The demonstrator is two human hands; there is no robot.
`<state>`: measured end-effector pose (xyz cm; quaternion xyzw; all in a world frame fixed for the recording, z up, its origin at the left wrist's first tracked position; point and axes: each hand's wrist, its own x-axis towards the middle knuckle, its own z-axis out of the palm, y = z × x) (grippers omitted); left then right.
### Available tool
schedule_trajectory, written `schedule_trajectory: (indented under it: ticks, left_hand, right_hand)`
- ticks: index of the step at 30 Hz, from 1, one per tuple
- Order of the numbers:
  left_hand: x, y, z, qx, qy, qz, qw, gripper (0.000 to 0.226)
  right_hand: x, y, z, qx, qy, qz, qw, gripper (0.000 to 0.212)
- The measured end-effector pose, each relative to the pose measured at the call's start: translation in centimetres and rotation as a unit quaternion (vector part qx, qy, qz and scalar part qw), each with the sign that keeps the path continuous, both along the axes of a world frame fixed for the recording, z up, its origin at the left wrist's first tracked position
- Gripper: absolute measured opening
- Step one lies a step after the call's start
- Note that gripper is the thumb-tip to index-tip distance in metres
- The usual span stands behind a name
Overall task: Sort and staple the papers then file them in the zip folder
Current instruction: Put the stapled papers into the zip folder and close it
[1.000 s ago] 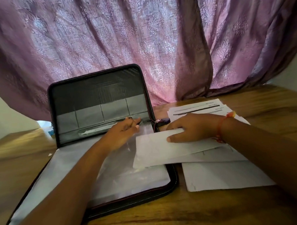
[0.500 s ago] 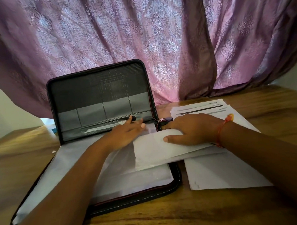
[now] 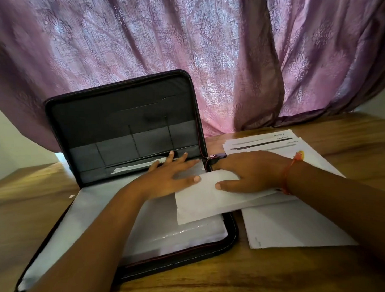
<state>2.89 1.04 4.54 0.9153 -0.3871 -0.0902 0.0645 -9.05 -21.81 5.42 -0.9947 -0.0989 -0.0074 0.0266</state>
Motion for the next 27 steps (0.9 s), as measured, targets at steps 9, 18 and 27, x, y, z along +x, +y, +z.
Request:
schedule_trajectory:
  ticks: [9,18,27]
  left_hand:
    - [1.7,0.5,-1.0,-0.065,-0.010,0.046,0.997,0.057]
    - [1.4,0.5,-0.7,-0.079,-0.006,0.033,0.996,0.052]
    - [1.3,0.7,-0.4,-0.081,0.006,0.030,0.996,0.051]
  right_hand:
    - [-0.1,0.8,0.3,0.057,0.055,0.075,0.994,0.073]
    - [0.0,0.9,0.2,0.008,0.047,0.079,0.996,0.094]
    - [0.4,0.8,-0.2,-0.048,-0.092,0.074,0.992,0.059]
